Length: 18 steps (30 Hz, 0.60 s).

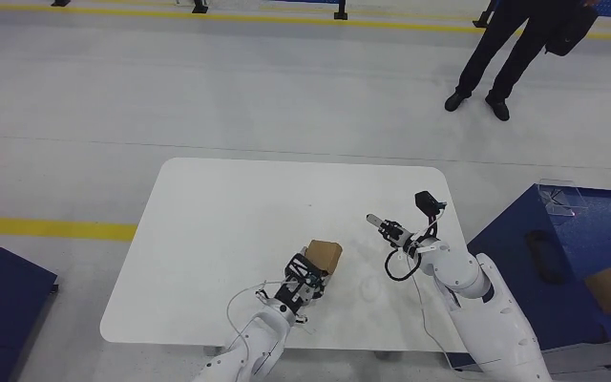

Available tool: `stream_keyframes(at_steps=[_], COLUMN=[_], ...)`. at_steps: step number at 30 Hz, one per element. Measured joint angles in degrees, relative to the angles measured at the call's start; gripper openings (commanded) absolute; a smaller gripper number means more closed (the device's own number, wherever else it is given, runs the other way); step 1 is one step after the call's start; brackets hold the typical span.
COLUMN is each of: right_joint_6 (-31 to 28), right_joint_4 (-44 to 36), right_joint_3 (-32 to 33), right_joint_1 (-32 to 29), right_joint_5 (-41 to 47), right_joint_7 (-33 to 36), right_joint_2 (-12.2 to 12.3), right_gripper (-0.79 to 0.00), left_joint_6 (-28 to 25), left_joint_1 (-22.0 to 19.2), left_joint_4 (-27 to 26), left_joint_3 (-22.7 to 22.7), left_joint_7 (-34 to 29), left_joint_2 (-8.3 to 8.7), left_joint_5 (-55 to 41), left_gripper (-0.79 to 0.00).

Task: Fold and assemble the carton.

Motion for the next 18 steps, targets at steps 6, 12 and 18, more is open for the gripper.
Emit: stream_keyframes(at_steps=[6,12,18], right_joint_6=[-0.3,-5.2,-8.7], right_joint_4=[-0.1,-2.6,-5.0], right_joint_3=[0.0,-0.8,-3.2], right_joint_1=[-0.2,-1.9,-3.9], right_joint_5=[0.0,-6.0,-11.5], right_joint_7=[0.1,4.1,4.9], right_joint_2=[0.0,0.7,0.9], right_gripper=[0.0,0.0,0.0], left_joint_6=[-3.1,-9.0,-2.3], left_joint_1=[1.2,6.0,7.9], left_joint_4=[-2.2,-11.8,-16.8], left_joint_3=[-1.1,-6.3,-12.1], left_joint_7=[0.6,0.4,-1.7], left_joint_2=[0.23,1.85,2.21], left_joint_5=[-0.2,-2.7,-5.0], left_gripper=[0.0,0.0,0.0])
